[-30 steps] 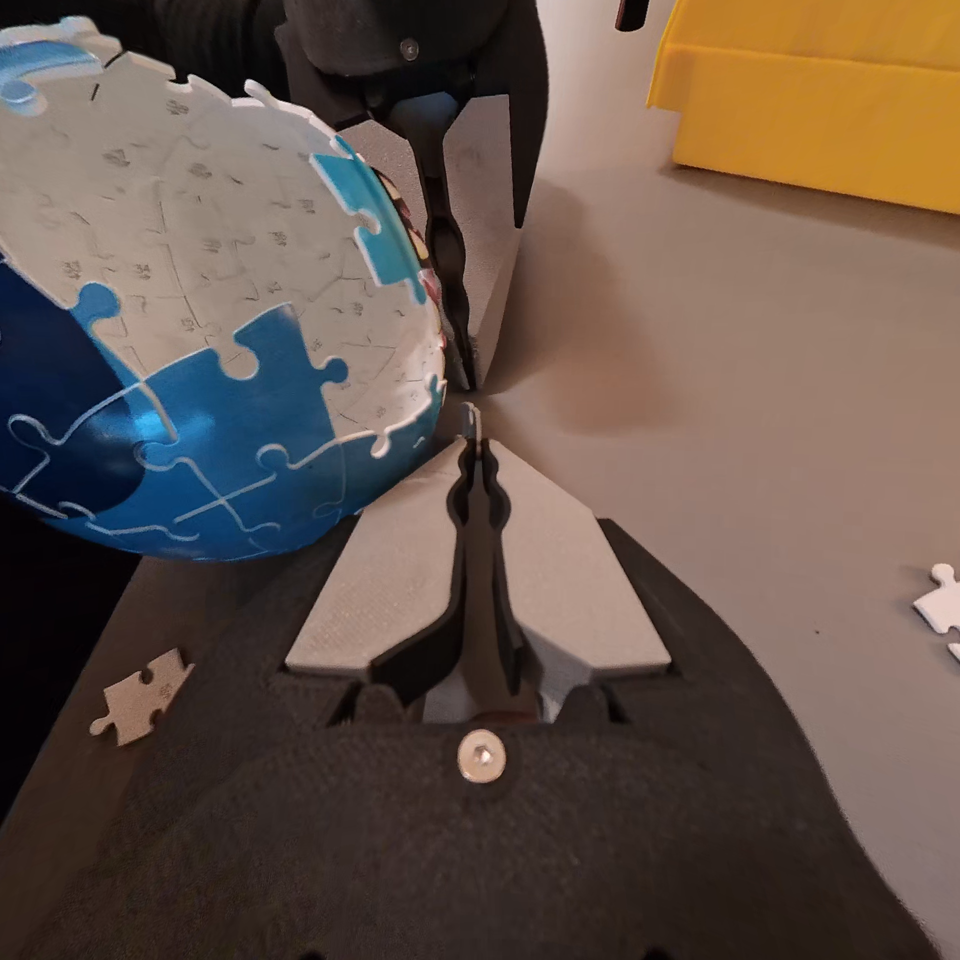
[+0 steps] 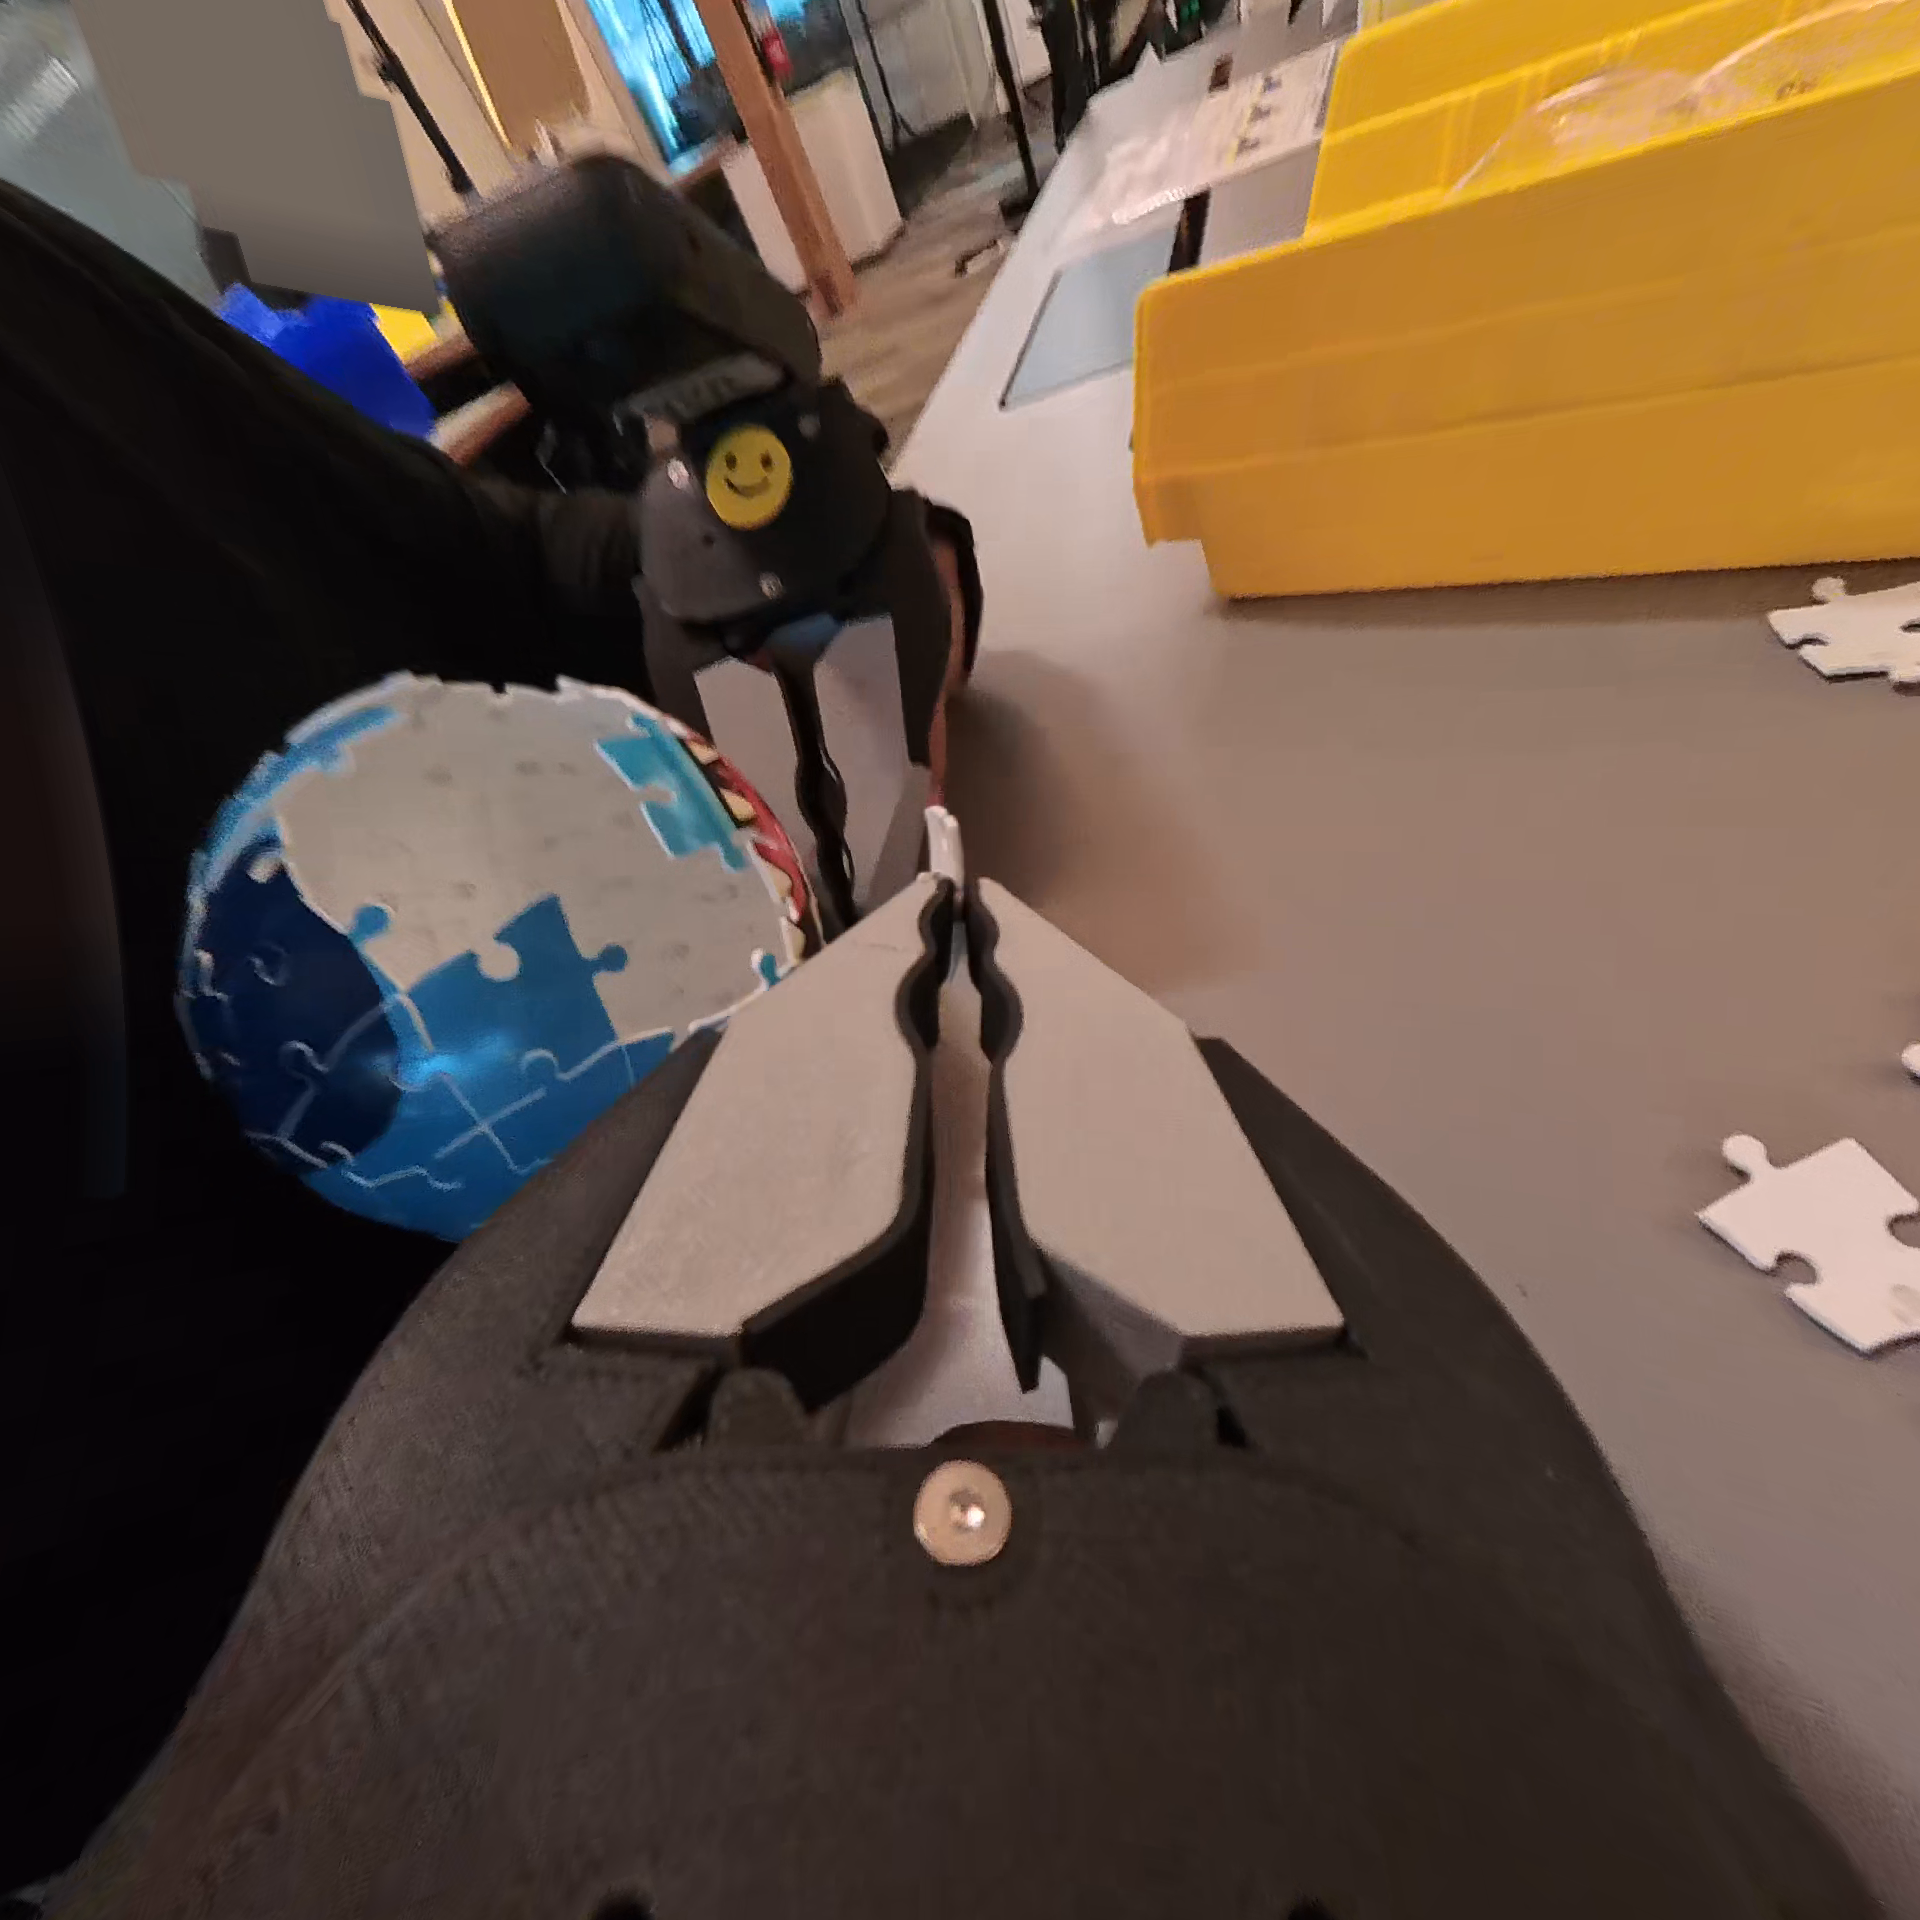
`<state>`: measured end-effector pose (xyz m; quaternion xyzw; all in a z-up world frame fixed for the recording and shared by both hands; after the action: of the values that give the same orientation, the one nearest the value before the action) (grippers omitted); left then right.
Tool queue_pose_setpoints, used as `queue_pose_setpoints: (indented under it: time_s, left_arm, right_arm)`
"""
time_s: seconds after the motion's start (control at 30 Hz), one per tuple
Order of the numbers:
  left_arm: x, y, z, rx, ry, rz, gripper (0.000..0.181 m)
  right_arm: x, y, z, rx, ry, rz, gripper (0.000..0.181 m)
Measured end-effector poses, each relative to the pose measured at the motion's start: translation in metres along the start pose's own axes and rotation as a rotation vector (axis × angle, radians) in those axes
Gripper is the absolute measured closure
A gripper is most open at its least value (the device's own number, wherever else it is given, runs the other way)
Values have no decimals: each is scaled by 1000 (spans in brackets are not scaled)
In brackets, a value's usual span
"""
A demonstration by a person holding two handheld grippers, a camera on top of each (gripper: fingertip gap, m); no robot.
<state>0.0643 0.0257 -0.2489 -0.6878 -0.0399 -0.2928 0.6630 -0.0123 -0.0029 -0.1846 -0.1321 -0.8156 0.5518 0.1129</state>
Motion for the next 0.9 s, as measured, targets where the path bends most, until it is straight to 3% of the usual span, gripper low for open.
queue_pose_setpoints:
  time_s: [0.37,0.6,0.9]
  left_arm:
    - [0,0,-1,93,44,3,181]
    - [0,0,0,14,1,2,181]
    - [8,-3,-30,102,-224,35,181]
  right_arm:
    - [7,6,-12,56,9,68,181]
    - [1,-1,-22,114,26,51,181]
    - [5,6,-27,157,73,-10,181]
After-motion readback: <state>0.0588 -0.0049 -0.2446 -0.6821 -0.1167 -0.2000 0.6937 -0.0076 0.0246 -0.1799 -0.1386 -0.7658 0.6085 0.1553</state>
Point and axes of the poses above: each gripper's, where its closed fingertips meet, x back along the fingers, y out of its underside, z = x × y across the jaws, the point moved 2 cm from there along x, back along the fingers, and after that the axes turned 15 degrees about z, right-handed, at the moved point
